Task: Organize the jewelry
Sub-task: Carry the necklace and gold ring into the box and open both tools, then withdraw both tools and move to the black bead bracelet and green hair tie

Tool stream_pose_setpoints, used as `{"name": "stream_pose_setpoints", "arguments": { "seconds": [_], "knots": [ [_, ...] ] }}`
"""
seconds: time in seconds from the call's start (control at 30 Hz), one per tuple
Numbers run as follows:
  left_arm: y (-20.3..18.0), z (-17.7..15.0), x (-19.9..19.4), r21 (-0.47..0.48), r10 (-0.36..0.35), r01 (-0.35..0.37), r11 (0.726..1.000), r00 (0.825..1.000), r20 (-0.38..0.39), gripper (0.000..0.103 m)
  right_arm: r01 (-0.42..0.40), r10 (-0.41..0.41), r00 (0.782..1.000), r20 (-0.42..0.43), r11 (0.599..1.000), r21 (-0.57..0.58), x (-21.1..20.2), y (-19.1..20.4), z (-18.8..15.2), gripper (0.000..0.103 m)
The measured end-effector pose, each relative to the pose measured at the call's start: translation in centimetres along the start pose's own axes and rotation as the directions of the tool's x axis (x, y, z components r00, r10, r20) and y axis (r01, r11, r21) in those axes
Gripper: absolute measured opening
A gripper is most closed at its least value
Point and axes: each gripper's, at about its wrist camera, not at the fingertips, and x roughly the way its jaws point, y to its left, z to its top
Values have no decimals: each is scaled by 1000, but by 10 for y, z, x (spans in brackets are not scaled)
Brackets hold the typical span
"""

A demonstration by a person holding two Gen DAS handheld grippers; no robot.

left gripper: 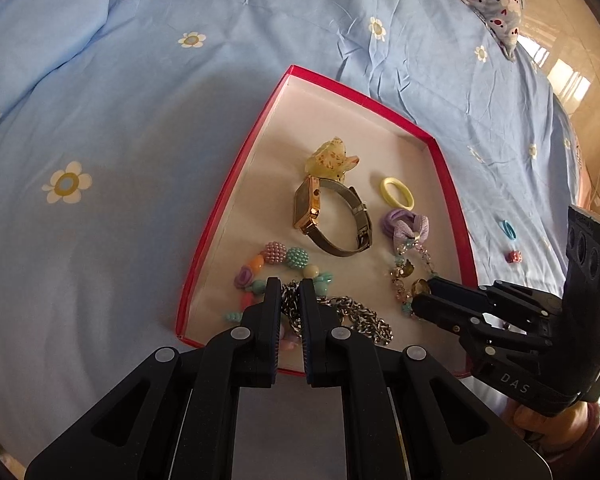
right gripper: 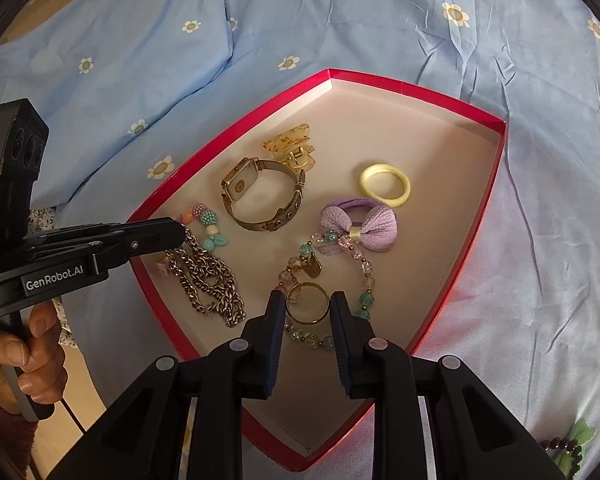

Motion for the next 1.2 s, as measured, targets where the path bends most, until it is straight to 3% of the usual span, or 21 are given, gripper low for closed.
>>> {"name": "stream_pose_setpoints", "arguments": {
  "seconds": [0.37,0.6,0.73,1.2],
  "knots": [
    [-3,1,1,-1,21,-21,1000,1000,3,9,-2,2,1000,3,1000,4,0,-1,-1,24],
    [-3,1,-2,-6,31,-31,1000,1000,6,22,0,0,1000,2,1000,6,0,0,0,25],
    [-4,0,-7,-7,31,-31,999,999,11,23,0,-1,1000,7,1000,14,-3,-2,0,25],
    [-46,-6,-31,63,-16,13,998,999,40,36,19,-33,992,121,993,117,-72,-33,-16,32]
  ]
}}
